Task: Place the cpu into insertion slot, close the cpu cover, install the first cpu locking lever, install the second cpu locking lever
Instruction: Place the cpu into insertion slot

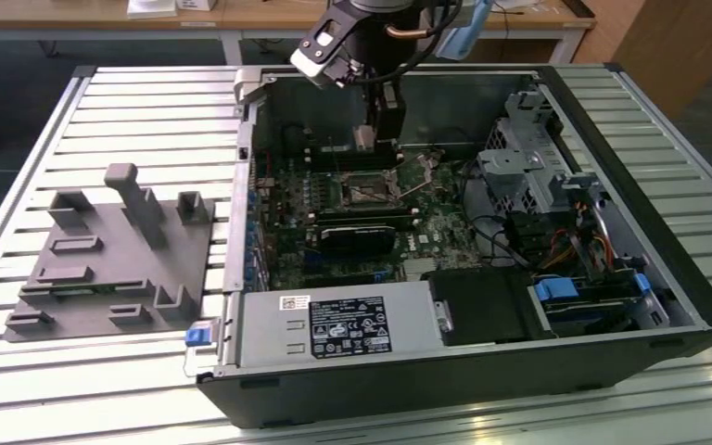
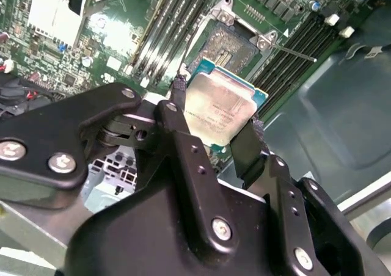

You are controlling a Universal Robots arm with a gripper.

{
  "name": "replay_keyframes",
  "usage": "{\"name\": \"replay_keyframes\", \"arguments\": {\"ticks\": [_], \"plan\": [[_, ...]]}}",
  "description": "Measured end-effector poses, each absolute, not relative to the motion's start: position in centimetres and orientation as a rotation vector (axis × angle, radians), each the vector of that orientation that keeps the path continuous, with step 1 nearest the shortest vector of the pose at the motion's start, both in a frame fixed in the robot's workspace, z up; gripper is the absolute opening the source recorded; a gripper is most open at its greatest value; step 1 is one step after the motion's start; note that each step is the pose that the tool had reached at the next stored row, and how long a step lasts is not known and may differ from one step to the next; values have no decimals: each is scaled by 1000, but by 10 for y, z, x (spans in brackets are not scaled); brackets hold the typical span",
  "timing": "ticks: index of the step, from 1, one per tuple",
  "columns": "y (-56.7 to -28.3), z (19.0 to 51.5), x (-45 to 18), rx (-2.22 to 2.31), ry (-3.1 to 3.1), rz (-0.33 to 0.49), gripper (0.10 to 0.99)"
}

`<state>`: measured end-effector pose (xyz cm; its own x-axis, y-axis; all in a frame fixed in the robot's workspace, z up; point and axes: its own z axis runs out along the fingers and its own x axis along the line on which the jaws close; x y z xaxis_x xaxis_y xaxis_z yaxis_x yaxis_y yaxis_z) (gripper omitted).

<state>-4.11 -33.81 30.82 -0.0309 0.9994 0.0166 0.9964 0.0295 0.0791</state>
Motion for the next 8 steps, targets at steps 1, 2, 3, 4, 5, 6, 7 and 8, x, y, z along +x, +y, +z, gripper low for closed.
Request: {"name": "replay_keyframes", "arguments": {"ticks": [1, 2, 3, 4, 5, 6, 7, 8], "plan": [[-338, 307, -41, 2156, 2223, 106, 541], [-337, 306, -41, 2156, 2223, 106, 541], [-336, 305, -41, 2156, 2223, 106, 541], [-336, 303, -40, 2157, 2223, 105, 541], [-335, 301, -40, 2157, 2223, 105, 541], [-335, 300, -40, 2157, 2223, 105, 541], [-334, 298, -40, 2157, 2223, 105, 541], [-334, 296, -40, 2157, 2223, 105, 541]]}}
